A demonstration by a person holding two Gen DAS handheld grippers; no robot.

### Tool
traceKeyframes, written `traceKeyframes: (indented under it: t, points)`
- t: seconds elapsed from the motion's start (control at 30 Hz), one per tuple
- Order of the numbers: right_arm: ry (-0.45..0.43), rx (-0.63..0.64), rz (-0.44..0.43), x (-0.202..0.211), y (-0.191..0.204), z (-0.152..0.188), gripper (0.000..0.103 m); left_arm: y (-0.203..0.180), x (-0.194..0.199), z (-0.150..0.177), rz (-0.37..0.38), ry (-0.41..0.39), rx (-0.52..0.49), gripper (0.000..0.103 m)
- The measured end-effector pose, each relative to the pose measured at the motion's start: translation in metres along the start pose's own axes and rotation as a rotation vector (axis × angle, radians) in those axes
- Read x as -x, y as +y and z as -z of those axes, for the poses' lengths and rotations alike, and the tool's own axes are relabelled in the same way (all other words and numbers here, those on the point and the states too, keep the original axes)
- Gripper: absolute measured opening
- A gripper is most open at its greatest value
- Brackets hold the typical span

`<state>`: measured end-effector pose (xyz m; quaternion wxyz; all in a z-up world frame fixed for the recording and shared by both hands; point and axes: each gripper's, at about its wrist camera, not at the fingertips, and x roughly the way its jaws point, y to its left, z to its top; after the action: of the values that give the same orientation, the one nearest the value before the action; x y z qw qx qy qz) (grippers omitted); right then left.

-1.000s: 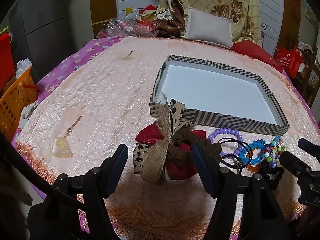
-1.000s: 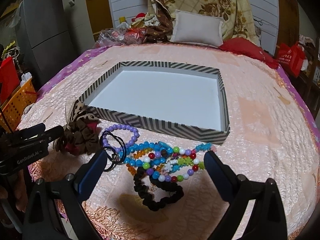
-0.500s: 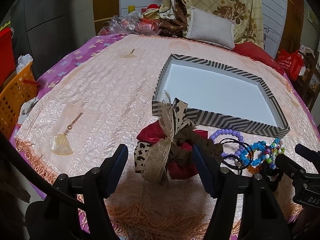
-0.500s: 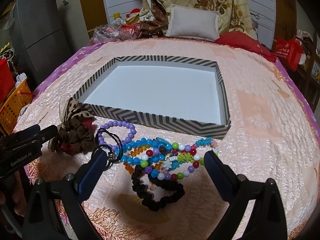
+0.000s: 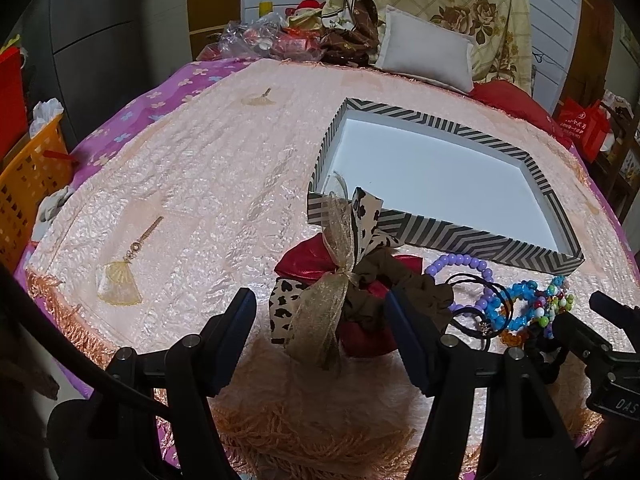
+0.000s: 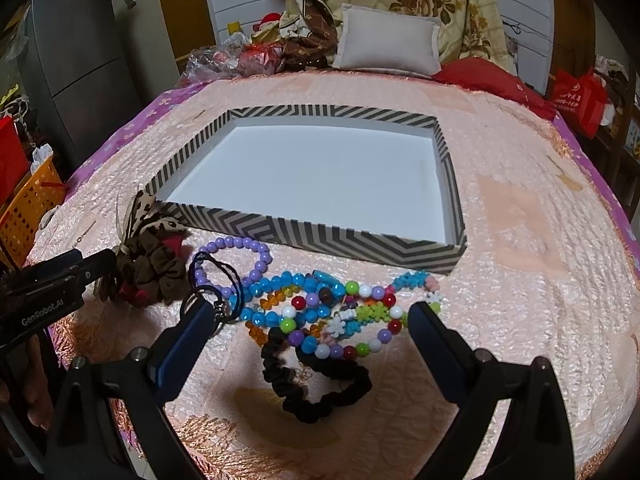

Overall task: Organize jewelry
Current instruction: 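Lower the left tool onto the leopard-print gold bow and close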

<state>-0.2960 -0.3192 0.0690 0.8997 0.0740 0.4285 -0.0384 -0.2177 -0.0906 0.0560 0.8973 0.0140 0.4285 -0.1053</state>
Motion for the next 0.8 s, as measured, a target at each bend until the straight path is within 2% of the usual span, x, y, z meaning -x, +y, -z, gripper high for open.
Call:
traceKeyframes:
  t: [0.5,0.7,0.8]
  points:
    - [0.012,0.008,-0.02,-0.006,0.002,-0.001,0.099,0.006,-0.007,-0.003,0.012,0.029,0.013,0.048]
    - [0.023,0.019,-0.065,-0.009,0.005,0.0,0.099,0.017,-0.01,-0.008,0.108,0.048,0.072,0.048]
    - [0.018,0.021,-0.084,-0.01,0.006,0.0,0.099,0.02,-0.012,-0.012,0.116,0.046,0.097,0.048]
